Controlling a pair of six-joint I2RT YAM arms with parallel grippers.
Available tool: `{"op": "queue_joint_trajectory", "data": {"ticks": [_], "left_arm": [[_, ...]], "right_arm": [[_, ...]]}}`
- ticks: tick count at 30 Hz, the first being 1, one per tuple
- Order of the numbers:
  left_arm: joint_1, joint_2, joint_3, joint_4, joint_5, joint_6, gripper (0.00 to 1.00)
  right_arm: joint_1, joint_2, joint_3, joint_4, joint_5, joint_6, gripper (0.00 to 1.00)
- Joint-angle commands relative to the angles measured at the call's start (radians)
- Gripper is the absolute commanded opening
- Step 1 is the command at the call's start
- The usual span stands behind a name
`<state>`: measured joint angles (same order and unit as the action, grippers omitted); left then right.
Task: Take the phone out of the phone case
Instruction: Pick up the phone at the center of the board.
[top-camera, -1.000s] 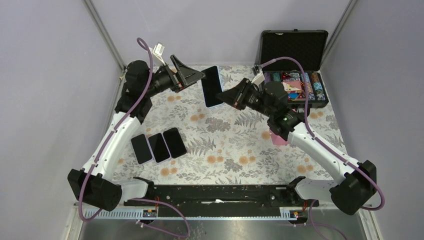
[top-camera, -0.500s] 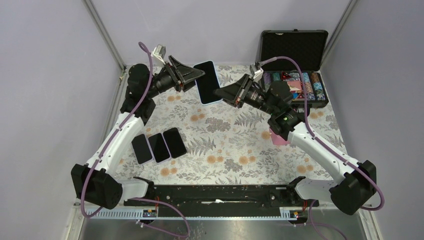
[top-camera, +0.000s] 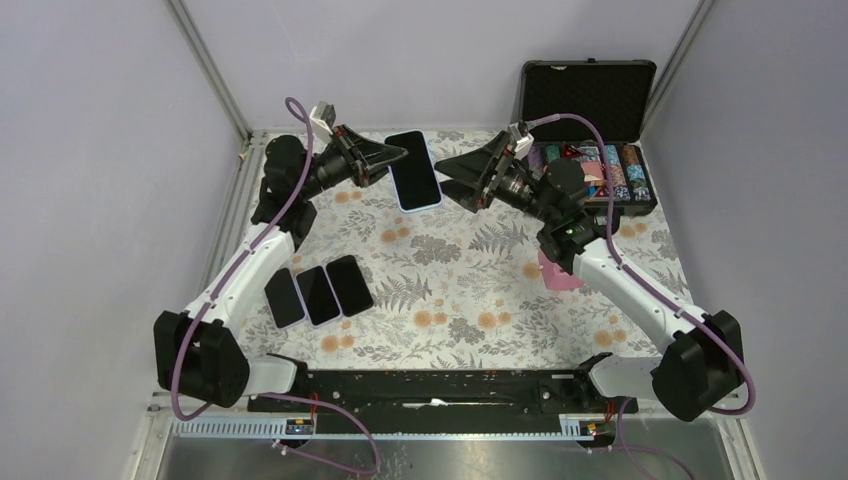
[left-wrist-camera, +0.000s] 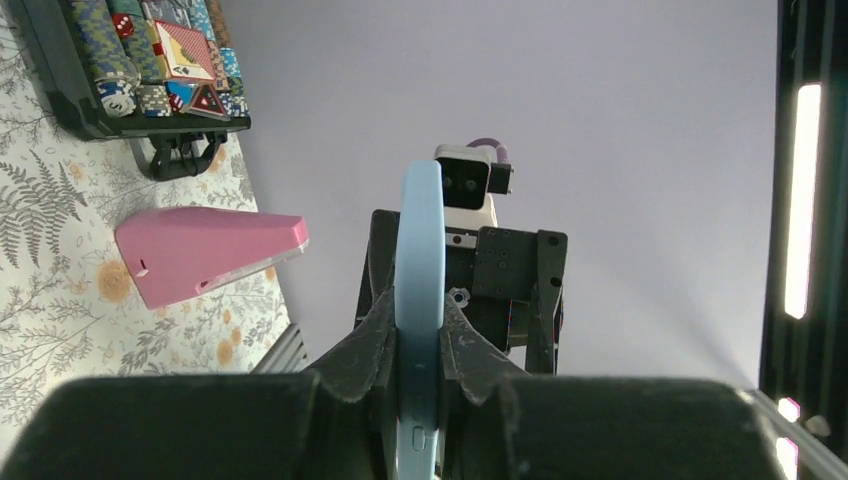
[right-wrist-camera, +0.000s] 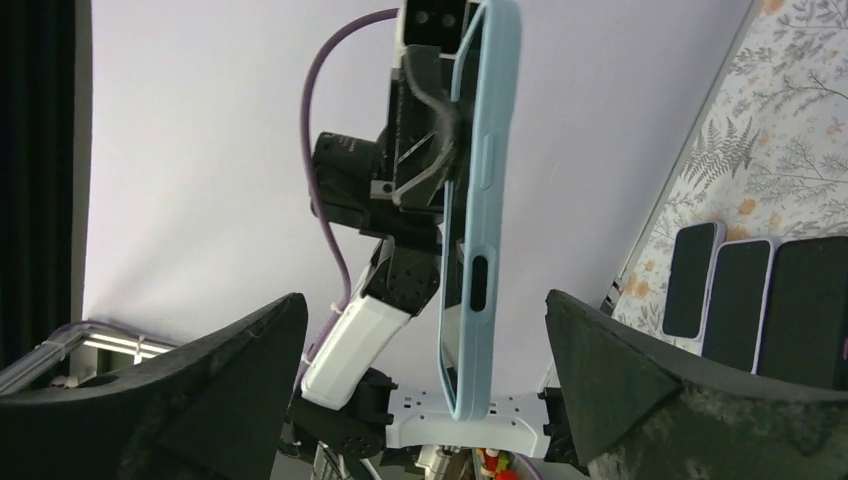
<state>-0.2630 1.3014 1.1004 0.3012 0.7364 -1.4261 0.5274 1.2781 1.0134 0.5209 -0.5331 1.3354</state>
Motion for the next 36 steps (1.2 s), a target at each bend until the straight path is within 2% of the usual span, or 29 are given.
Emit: {"op": "queue_joint_trajectory", "data": {"ticks": [1, 3, 7, 9, 14, 16, 20, 28, 33, 36], "left_arm": [[0.022, 0.008, 0.008, 0.177, -0.008, -0.140, 0.00], [0.025, 0.021, -0.006, 0.253, -0.012, -0.209, 0.00], [0.033, 0.058, -0.037, 0.406, -0.026, -0.366, 0.00], [0.033, 0.077, -0.042, 0.462, -0.033, -0.421, 0.00], [0.033, 0.087, -0.042, 0.491, -0.045, -0.453, 0.00], [0.033, 0.085, -0.041, 0.484, -0.047, -0.455, 0.00], [0.033, 0.085, -0.043, 0.481, -0.049, -0.479, 0.00], [0.030, 0.019, -0.051, 0.279, -0.045, -0.523, 0.00], [0.021, 0.012, -0.081, 0.263, -0.037, -0.630, 0.00], [0.005, 0.013, -0.106, 0.266, -0.033, -0.691, 0.00]], "right_arm": [[-0.009, -0.013, -0.010, 0.164, -0.048, 0.035, 0.95], [-0.009, 0.009, -0.020, 0.212, -0.058, 0.070, 0.84], [-0.009, 0.033, -0.055, 0.364, -0.042, 0.148, 0.74], [-0.009, 0.038, -0.056, 0.359, -0.033, 0.137, 0.64], [-0.009, 0.050, -0.058, 0.358, -0.020, 0.131, 0.47], [-0.010, 0.049, -0.063, 0.360, -0.009, 0.131, 0.37], [-0.009, 0.062, -0.066, 0.401, -0.001, 0.156, 0.09], [-0.008, 0.089, -0.033, 0.505, -0.024, 0.169, 0.01], [-0.002, 0.115, -0.027, 0.634, -0.028, 0.199, 0.00], [0.003, 0.128, -0.001, 0.640, -0.035, 0.210, 0.00]]}}
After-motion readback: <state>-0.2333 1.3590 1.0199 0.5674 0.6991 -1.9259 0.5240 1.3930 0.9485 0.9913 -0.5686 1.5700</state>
